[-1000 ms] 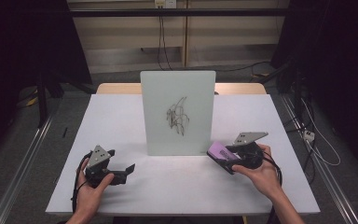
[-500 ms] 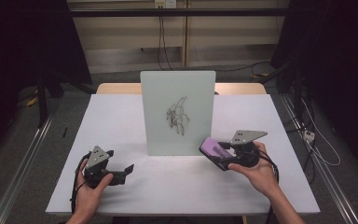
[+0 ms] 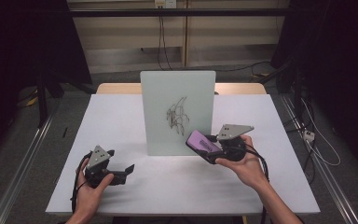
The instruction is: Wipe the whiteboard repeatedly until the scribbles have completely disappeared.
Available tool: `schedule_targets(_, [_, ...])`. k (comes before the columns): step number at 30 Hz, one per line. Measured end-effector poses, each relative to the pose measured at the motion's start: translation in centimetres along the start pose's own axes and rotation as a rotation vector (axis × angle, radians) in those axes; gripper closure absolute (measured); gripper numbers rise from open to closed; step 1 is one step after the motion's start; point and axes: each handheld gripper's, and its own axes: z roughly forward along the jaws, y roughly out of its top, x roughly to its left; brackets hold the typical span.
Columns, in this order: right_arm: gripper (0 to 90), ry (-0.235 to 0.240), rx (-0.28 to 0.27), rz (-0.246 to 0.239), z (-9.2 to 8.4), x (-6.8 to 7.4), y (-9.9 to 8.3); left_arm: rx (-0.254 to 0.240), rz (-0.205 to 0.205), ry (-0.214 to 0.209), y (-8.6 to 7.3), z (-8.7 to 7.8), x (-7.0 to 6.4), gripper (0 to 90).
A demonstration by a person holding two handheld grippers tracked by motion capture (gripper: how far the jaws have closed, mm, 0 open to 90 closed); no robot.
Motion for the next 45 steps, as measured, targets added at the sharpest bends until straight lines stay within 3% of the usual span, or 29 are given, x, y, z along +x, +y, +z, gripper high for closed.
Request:
schedule_targets(5, [41.9,0.028,-0.046,-0.019,0.5,-0.2,1.5,-0.004,-0.015,0.009,-0.1,-0.1,0.2,4.9])
schedule_targets(25, [42.0,0.004,-0.171,-0.031,0.5,-1.8,6.7,-0.001,-0.028,0.008,-0.2,-0.1,0.4,4.9])
schedule_targets(36, [42.0,-0.029,-0.206,-0.075,0.0,-2.9,9.3,-0.003,-0.021,0.016,-0.1,-0.2,0.3,4.9])
schedule_targets(45, [42.0,-0.054,-0.159,-0.116,0.5,-3.4,10.7,-0.006,-0.027,0.022,-0.2,-0.5,0.2,4.9])
